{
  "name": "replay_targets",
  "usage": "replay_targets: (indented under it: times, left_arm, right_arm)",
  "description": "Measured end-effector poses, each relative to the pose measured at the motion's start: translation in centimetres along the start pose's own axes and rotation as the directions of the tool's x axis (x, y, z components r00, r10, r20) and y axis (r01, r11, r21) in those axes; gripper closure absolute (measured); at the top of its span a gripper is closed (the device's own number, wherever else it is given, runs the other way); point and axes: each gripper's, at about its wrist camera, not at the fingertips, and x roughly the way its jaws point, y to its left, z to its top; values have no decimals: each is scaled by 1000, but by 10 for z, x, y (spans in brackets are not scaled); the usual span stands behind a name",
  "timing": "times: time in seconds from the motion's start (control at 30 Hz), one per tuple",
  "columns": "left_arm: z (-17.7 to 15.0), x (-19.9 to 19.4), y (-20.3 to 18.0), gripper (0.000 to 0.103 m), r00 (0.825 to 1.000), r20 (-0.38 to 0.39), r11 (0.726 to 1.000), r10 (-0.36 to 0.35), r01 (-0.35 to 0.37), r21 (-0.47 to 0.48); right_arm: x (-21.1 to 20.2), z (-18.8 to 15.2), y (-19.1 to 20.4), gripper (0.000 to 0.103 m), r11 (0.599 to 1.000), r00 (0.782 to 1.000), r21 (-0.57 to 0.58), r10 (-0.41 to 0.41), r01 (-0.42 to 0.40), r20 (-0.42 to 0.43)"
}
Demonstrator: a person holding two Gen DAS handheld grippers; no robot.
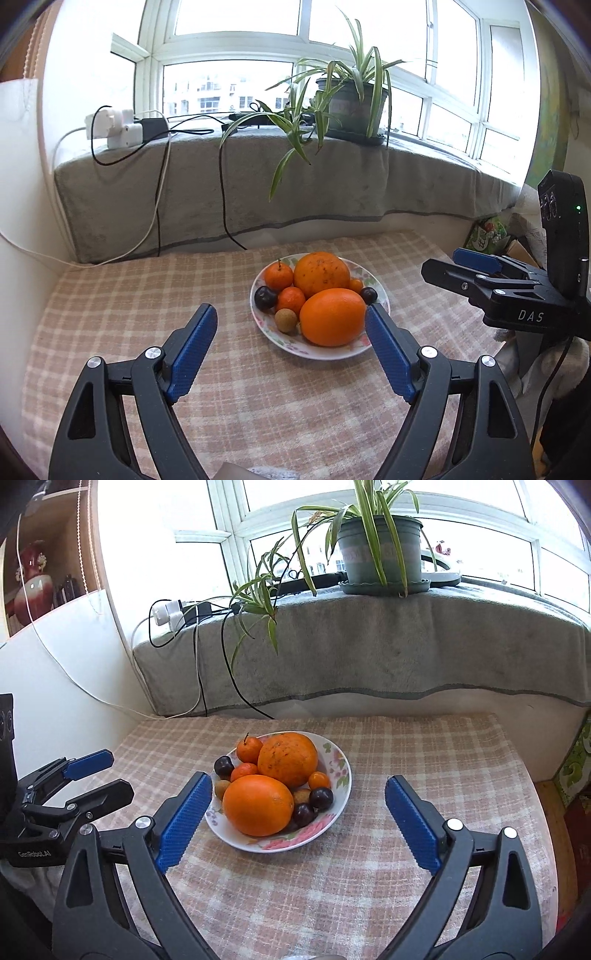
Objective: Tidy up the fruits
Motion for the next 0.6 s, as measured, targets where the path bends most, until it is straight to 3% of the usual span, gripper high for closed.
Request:
replay_targets:
  times: [0.6]
  left_arm:
    - [-20, -23, -3, 20, 999, -19, 999, 32, -33, -19]
  right_arm:
    - [-19, -11, 9, 6, 1000, 1000, -14, -16, 16, 7]
